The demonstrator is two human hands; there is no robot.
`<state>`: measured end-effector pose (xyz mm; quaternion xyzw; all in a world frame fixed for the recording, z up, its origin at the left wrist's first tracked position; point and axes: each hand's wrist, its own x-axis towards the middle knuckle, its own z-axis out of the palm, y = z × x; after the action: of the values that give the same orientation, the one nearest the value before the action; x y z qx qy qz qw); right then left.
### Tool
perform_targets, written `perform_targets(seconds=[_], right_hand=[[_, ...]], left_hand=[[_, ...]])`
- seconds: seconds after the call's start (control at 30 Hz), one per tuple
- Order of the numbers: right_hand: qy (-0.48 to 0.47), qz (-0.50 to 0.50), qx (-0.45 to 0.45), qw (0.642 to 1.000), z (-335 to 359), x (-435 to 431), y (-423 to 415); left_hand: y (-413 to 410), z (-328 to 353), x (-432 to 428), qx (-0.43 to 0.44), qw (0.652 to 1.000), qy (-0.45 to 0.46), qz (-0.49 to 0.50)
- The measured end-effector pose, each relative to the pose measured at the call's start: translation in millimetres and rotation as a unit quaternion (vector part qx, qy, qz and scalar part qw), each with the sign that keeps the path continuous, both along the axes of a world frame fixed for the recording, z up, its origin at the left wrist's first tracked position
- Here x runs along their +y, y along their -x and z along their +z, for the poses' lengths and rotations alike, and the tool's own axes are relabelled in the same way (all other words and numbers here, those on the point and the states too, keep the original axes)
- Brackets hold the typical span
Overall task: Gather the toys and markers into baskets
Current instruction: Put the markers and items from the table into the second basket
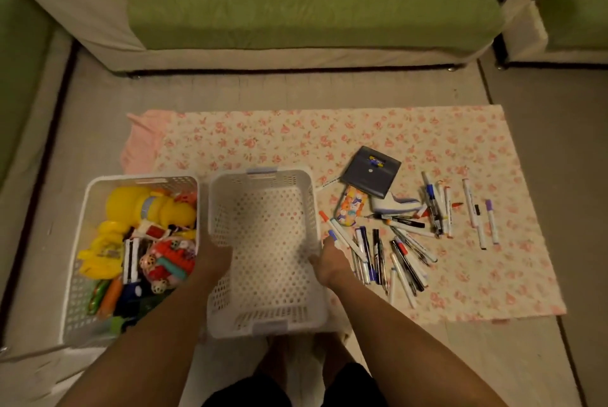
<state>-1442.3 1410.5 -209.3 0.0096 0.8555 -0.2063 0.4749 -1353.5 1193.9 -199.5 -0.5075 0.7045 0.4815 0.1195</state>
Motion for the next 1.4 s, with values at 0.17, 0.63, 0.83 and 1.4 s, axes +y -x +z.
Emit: perform_targets(seconds=[0.17,0.63,0.83,1.4], right_hand=[[-0.011,0.045,0.054,0.997,-27.2,7.2,2.3],[0.033,0.018,0.150,0.988,-44.5,53.4,67.3],[-0.010,0.032,0.189,0.981,-64.0,39.3,118.5],[-0.074,0.366,0.266,0.889,-129.2,-38.9,178.9]], left_hand=[[2.6,-28.9,1.0,-0.089,0.992,0.088,0.002],[43.2,-70.5,-8.3,-0.124,0.980,0.099,0.117],[66.4,-66.8,-19.2,-0.110,0.983,0.091,0.117],[64.7,-83.0,-17.6,-0.139,0.970,0.174,0.100]])
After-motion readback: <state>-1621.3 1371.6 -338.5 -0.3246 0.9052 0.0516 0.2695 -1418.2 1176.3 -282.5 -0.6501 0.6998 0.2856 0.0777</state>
